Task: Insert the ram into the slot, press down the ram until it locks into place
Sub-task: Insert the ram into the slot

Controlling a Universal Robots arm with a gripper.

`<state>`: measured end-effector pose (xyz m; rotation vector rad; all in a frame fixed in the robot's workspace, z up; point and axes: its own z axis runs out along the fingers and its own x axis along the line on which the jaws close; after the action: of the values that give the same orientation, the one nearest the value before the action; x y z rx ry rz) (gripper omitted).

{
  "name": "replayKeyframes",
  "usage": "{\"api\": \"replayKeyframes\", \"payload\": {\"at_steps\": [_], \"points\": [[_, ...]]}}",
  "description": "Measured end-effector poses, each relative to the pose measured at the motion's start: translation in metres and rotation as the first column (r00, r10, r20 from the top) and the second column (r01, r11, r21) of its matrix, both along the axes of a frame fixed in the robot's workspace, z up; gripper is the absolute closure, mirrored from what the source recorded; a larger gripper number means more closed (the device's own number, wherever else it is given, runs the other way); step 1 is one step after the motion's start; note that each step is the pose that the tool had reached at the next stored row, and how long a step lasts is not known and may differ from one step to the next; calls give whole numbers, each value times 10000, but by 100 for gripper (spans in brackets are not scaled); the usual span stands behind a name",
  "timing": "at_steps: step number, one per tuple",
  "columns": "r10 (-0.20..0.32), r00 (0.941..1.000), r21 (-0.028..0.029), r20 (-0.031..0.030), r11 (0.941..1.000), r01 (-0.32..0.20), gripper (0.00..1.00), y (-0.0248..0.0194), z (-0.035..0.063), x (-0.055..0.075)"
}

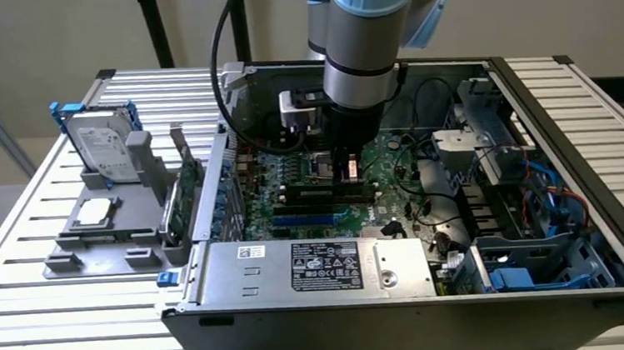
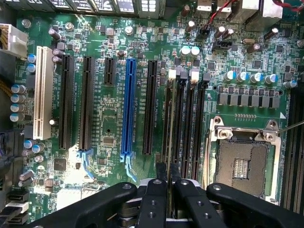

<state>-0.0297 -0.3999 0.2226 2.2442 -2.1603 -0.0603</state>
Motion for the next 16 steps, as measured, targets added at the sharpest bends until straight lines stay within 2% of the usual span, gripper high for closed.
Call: {"api": "replayKeyframes", "payload": {"at_steps": [16], "points": [[-4, 10000, 0, -1, 10000, 4, 87, 11, -3, 10]]}}
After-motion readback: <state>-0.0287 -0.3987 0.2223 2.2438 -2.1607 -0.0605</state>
